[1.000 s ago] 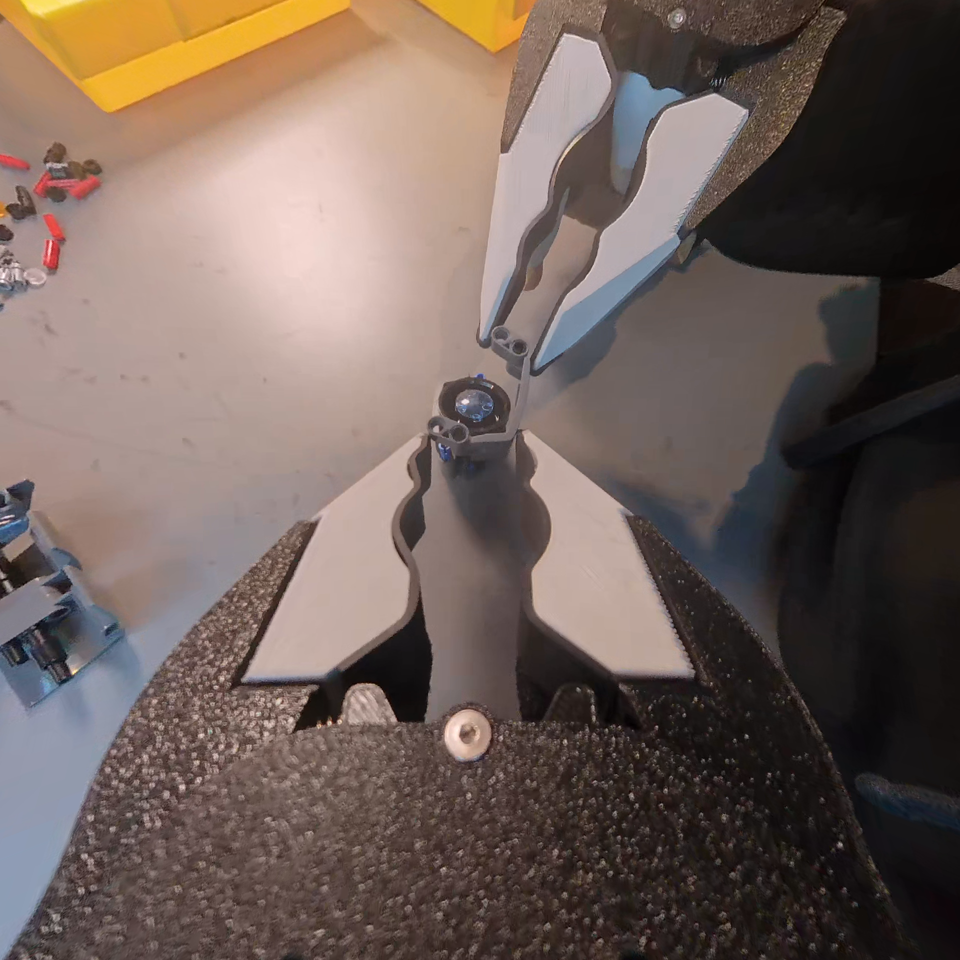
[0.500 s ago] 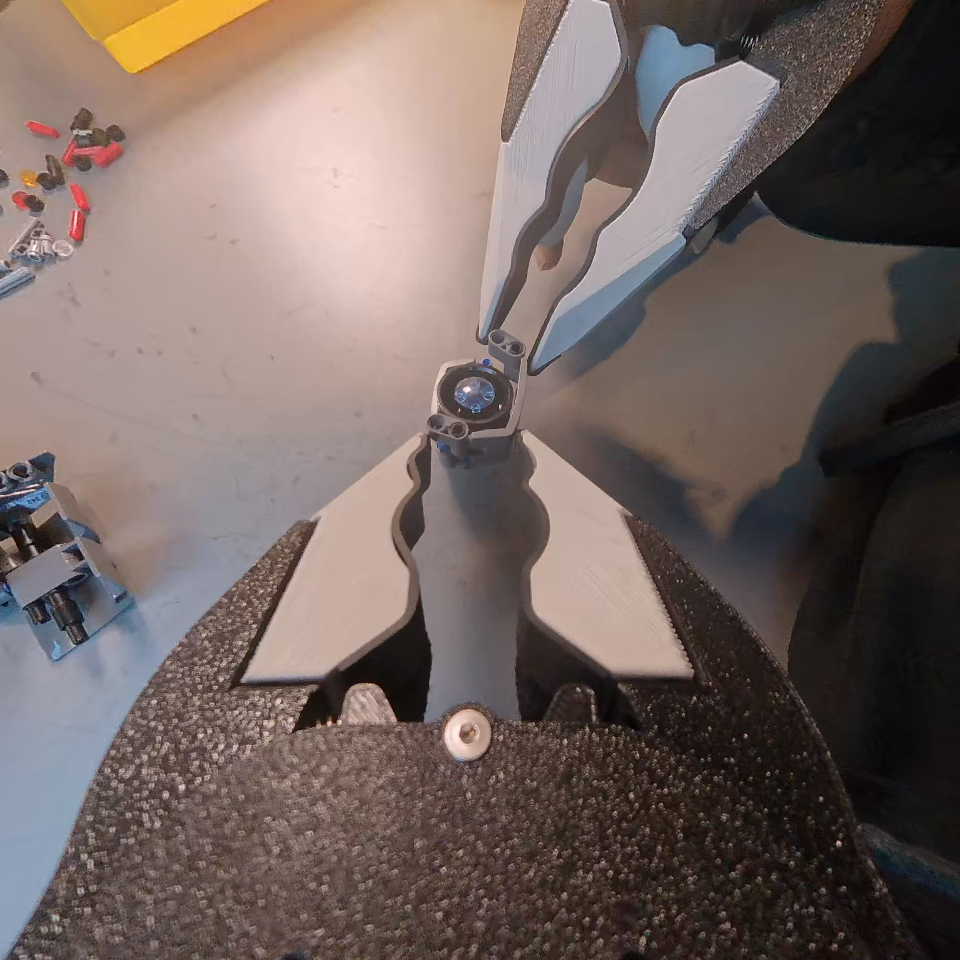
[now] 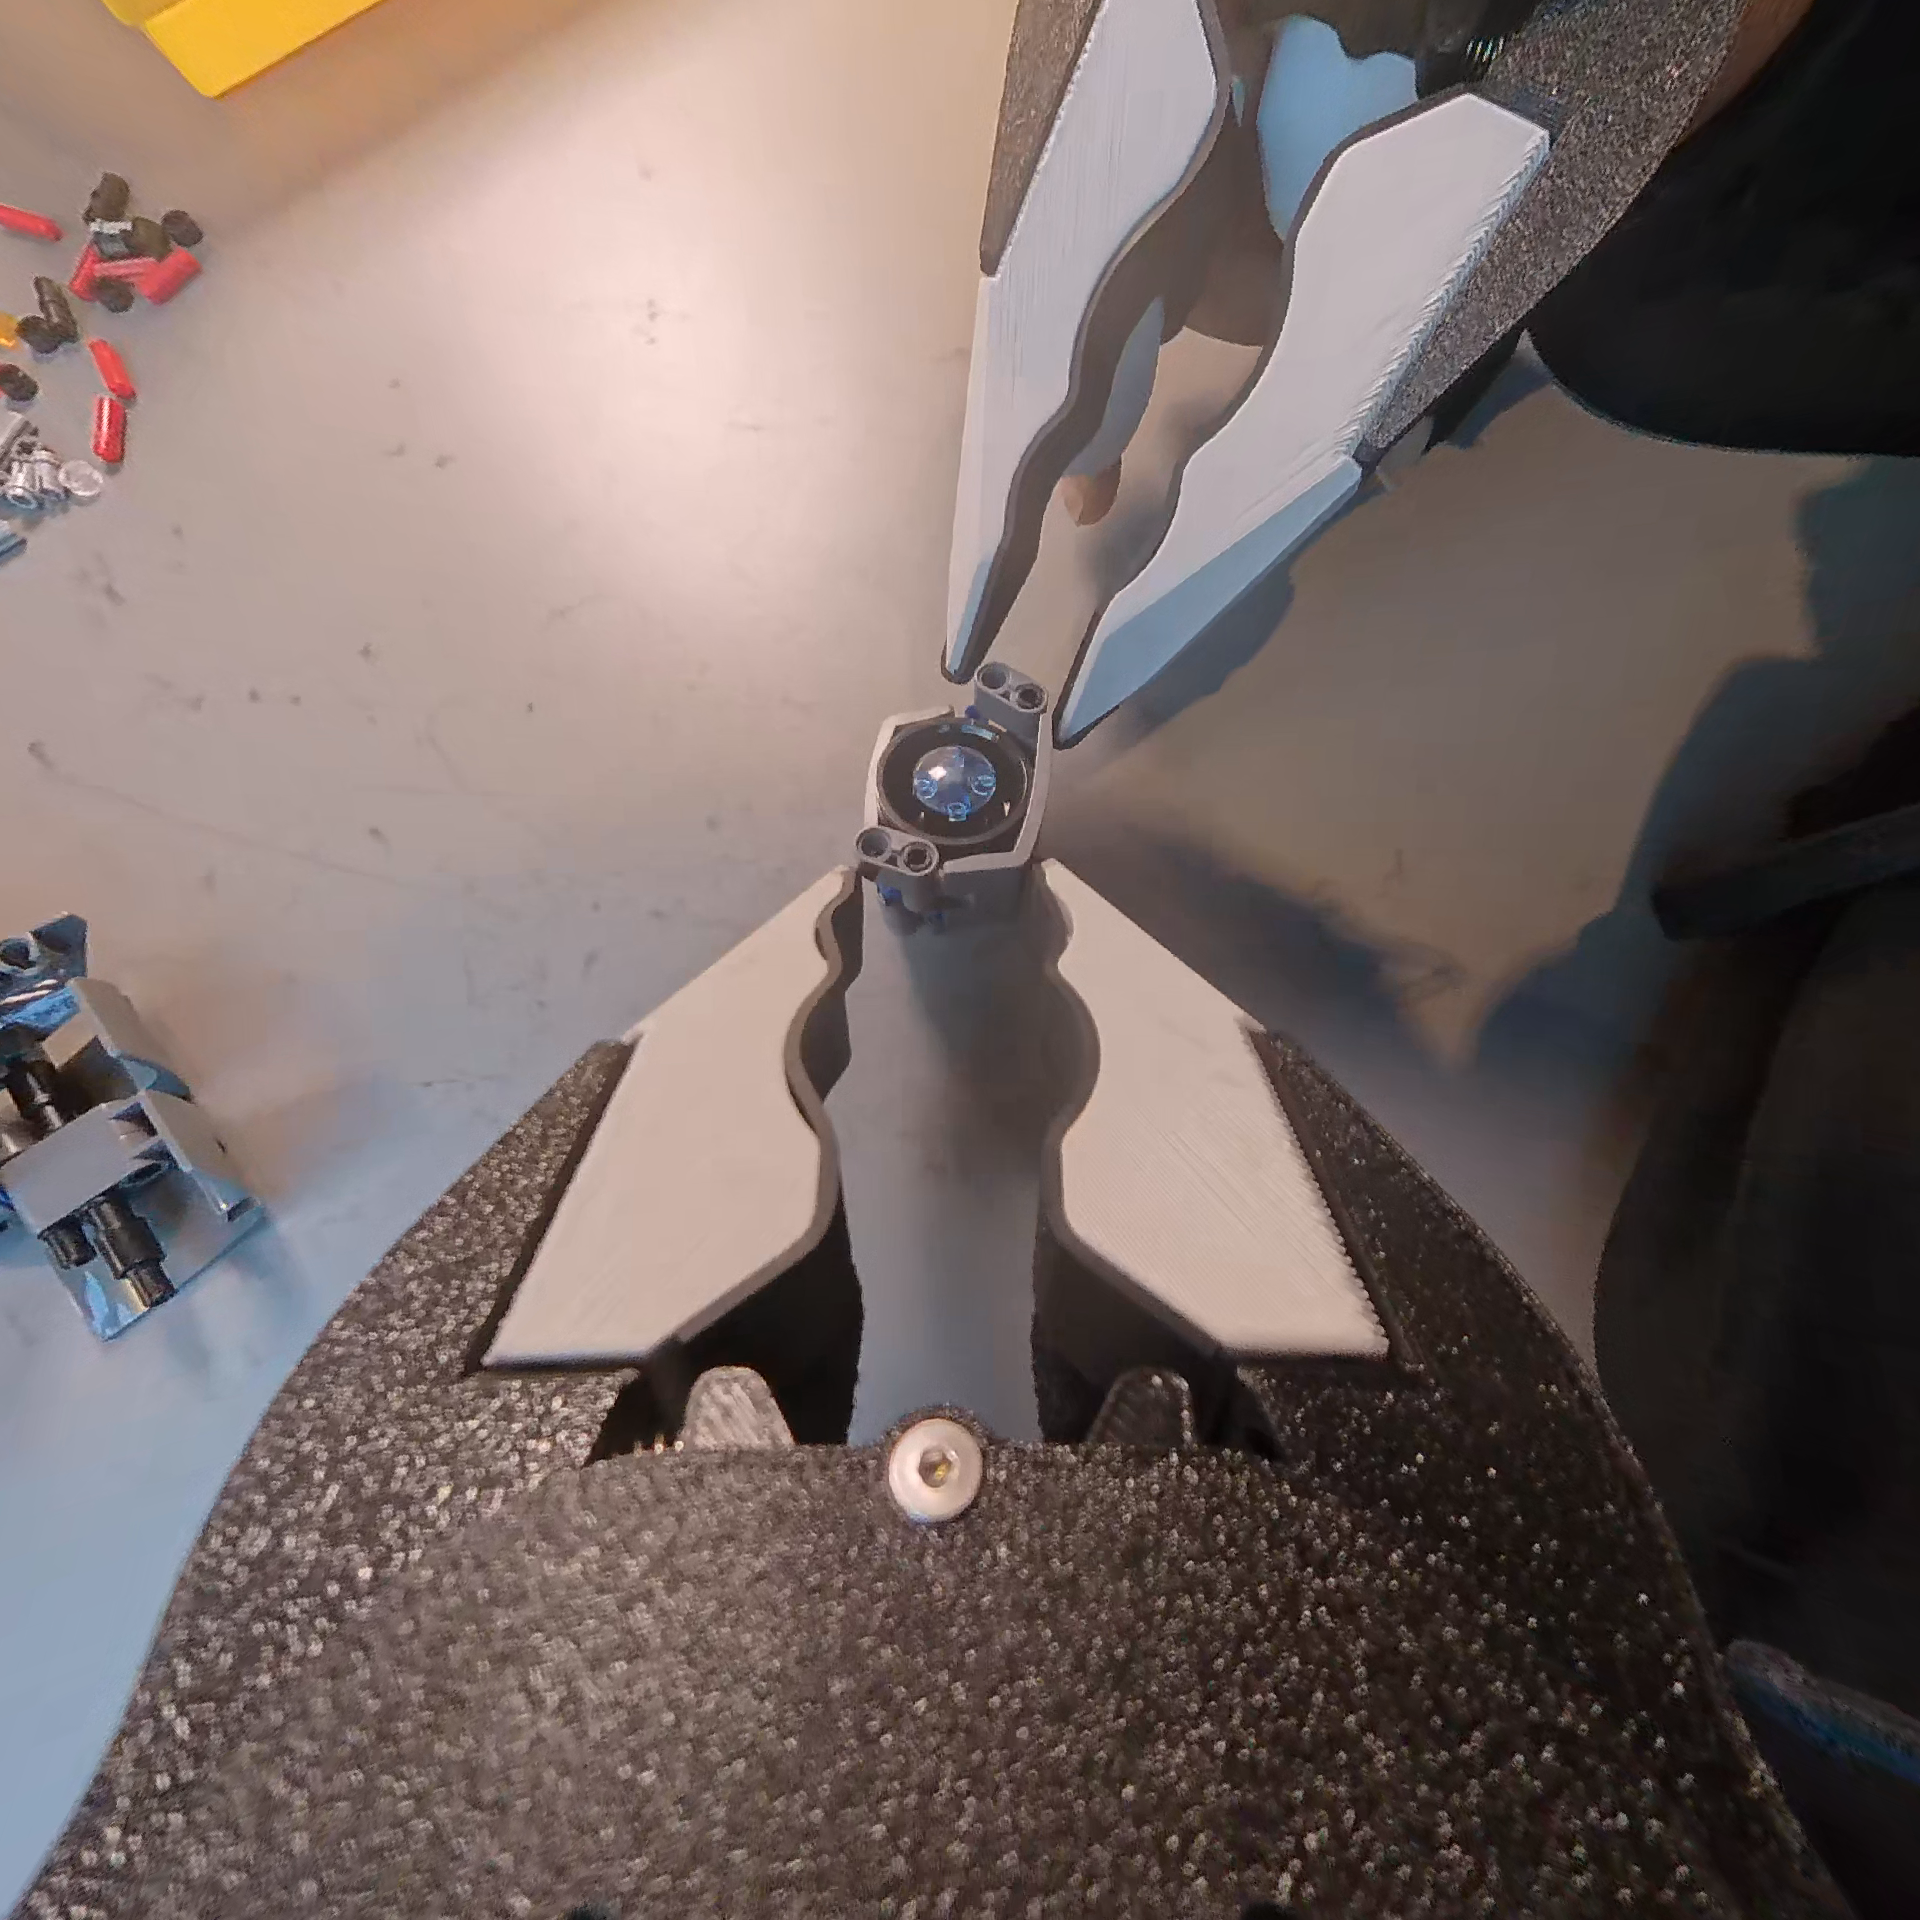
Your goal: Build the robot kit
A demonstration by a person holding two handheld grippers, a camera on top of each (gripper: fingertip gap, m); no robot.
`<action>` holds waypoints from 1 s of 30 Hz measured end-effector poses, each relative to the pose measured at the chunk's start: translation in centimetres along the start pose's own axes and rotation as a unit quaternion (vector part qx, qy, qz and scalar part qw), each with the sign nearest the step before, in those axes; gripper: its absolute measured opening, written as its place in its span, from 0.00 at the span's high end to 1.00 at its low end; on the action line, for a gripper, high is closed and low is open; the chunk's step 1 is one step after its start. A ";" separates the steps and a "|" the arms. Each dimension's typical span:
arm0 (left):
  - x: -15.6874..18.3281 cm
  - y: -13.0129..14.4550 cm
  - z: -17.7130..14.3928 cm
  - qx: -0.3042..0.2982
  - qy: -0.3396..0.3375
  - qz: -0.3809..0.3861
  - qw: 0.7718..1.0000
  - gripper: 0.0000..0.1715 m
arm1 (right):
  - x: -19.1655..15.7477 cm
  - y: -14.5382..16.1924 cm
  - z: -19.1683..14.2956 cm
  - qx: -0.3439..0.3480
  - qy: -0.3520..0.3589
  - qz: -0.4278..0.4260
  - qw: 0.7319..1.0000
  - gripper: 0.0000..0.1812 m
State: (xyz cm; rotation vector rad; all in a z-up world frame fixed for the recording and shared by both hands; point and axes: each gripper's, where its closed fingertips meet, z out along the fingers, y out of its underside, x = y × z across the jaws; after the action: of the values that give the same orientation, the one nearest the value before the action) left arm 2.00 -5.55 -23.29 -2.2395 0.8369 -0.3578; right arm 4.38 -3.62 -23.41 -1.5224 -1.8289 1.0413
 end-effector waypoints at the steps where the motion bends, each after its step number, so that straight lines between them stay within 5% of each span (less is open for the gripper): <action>1: 0.0 0.0 0.0 0.001 -0.001 -0.001 1.000 0.82 | 0.0 0.0 0.0 0.000 -0.001 0.002 1.000 0.90; 18: -0.2 0.2 0.4 0.022 -0.033 -0.041 0.998 0.82 | 0.4 0.2 0.5 -0.014 -0.021 0.018 1.000 0.89; 30: -0.4 0.2 0.5 0.031 -0.046 -0.047 0.997 0.82 | 0.6 -0.2 1.9 -0.047 -0.101 -0.037 0.993 0.66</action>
State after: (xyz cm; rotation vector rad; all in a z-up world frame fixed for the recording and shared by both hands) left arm 1.90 -5.13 -23.78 -2.2251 0.6657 -0.3174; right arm 2.56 -3.50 -24.33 -1.4336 -2.0840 1.1221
